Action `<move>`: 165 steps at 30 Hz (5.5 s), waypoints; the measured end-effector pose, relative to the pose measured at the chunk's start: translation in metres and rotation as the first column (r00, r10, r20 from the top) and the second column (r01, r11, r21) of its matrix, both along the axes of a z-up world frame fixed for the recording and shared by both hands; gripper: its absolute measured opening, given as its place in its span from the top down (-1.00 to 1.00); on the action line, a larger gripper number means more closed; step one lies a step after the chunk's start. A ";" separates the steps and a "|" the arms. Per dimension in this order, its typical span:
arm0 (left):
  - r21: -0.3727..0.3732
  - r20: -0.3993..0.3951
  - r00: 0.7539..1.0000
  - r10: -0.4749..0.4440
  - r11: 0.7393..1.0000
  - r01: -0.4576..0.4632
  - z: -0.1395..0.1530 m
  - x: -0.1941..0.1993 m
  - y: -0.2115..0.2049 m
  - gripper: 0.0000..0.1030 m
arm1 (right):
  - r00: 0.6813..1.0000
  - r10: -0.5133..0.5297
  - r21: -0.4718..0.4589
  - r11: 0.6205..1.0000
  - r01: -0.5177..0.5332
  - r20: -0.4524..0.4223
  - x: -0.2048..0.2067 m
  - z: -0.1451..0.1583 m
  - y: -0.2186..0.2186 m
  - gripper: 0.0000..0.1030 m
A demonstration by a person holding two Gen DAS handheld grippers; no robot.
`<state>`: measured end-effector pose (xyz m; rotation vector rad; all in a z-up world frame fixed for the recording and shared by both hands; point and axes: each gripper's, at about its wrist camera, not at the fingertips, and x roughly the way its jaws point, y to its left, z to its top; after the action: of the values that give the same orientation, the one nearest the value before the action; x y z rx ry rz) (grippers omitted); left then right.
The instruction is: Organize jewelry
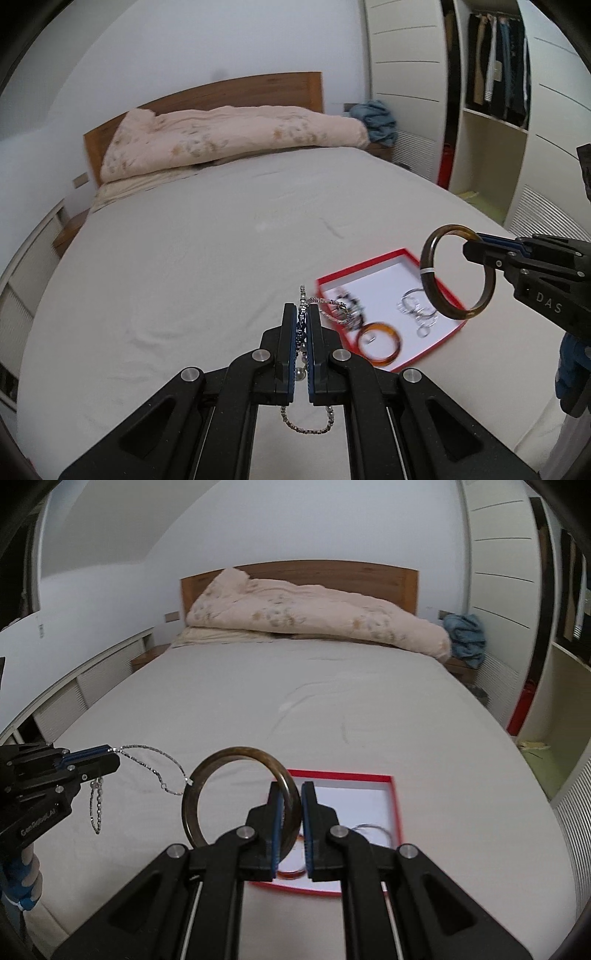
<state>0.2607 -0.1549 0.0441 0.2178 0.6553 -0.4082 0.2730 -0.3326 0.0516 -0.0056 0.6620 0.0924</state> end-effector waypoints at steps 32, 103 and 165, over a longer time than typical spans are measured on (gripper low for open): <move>0.066 -0.222 0.974 -0.042 0.996 0.058 -0.150 0.089 -0.137 0.91 | 0.973 -0.144 0.013 0.989 0.149 -0.178 0.058 -0.136 -0.107 0.82; -0.031 0.066 0.952 0.299 0.954 -0.298 0.030 -0.196 0.082 -0.85 | 1.000 -0.027 0.006 1.000 0.027 0.010 -0.186 0.032 0.039 -0.52; -0.097 0.130 0.935 0.330 0.943 -0.319 0.047 -0.303 0.115 -0.97 | 0.994 0.037 -0.055 0.998 -0.032 0.107 -0.277 0.048 0.088 -0.53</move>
<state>-0.0426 -0.0403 0.0909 0.0645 0.5202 -0.0957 -0.0044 -0.2448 0.0993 -0.0733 0.5566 0.1069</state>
